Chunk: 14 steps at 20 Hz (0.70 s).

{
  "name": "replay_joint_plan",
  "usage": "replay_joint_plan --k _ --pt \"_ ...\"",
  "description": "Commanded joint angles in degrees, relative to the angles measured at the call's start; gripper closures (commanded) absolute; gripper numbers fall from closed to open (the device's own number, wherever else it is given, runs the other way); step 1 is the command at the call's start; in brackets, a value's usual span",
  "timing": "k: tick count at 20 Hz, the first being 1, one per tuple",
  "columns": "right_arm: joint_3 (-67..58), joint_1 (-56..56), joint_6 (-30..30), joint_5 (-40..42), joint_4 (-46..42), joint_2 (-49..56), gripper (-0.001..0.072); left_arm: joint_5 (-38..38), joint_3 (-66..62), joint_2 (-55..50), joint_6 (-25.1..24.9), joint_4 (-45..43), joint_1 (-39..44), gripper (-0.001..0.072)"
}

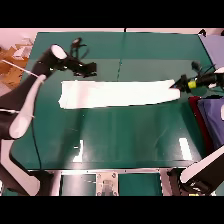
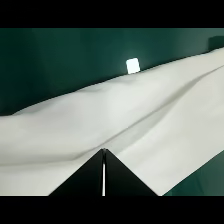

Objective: Fold the shirts.

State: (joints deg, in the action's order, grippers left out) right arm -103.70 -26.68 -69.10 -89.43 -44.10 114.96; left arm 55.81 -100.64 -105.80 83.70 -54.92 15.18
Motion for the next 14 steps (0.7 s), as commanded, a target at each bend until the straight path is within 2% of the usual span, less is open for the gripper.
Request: replay_joint_plan --k 1,5,8,14 --pt "-1.03 0.76 -2.19 -5.64 4.24 -8.11 0.0699 -9.05 -0.02 -4.22 0.44 1.68 7.10 0.0682" --pt "-1.03 4.11 -2.73 -8.13 9.42 -17.99 0.0699 -18.71 -0.07 -9.27 0.31 11.10 14.99 0.0682" --pt "-1.03 6.78 -2.93 -8.09 9.66 -22.18 0.0699 -22.21 -0.07 -11.54 0.35 13.14 19.39 0.0682" --pt "-1.01 8.63 -2.93 -7.48 10.47 -23.78 0.0699 -21.97 -0.07 -14.12 0.28 15.08 21.94 0.0681"
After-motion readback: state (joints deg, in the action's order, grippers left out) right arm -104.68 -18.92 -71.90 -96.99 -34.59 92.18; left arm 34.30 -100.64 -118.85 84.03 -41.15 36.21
